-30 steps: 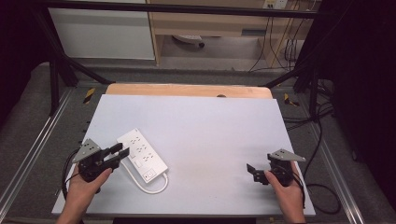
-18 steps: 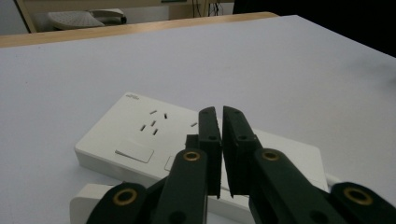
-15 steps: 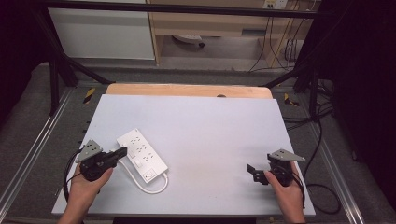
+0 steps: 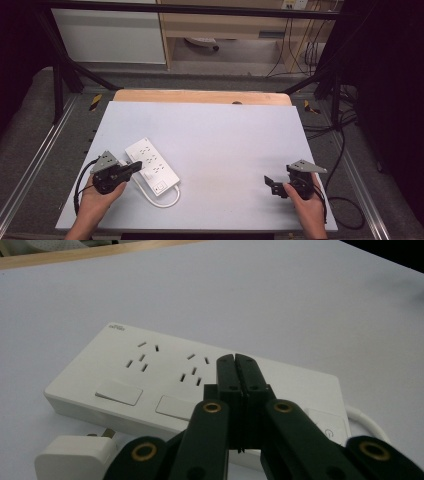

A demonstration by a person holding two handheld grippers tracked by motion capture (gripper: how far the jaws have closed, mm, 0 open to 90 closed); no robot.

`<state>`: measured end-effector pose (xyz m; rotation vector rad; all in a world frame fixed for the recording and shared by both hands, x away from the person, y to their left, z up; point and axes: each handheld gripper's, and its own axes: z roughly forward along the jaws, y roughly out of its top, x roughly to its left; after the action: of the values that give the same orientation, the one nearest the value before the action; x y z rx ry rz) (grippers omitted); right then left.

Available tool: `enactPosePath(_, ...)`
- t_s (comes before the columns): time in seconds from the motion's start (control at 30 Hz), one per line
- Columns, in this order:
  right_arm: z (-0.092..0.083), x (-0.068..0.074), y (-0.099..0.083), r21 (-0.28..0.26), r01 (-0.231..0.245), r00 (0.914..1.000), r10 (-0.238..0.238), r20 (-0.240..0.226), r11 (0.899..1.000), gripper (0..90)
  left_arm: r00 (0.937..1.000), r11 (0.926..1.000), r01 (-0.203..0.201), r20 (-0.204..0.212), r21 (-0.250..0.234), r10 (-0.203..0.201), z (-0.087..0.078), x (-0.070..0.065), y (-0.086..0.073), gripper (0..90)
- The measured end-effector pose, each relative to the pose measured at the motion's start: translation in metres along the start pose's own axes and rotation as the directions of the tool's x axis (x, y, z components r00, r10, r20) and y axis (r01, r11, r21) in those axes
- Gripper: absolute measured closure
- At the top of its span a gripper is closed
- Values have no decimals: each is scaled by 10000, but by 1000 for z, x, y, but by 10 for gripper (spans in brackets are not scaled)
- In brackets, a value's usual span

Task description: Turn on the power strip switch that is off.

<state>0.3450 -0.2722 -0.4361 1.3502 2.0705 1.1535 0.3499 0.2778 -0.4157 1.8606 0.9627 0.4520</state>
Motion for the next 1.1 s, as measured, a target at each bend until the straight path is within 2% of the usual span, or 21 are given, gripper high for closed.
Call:
enactPosePath(0.47,0,0,0,-11,20,10000,-20,5,10000,31,10000,9982,1,79,607,-6,6,2,-4,900)
enactPosePath(0.57,0,0,0,3,36,10000,-36,11,10000,31,10000,9971,-9,-10,757,9,8,5,-4,900)
enactPosePath(0.73,0,0,0,-52,11,10000,-11,17,10000,31,9999,9972,74,-124,747,-65,12,10,-4,900)
enactPosePath(0.97,0,0,0,-52,18,10000,-18,13,10000,31,9997,9952,-177,-125,963,190,20,12,-2,900)
enactPosePath(1.1,-1,0,0,-62,19,10000,-19,23,10000,31,9997,9949,-158,-190,997,177,24,13,-1,900)
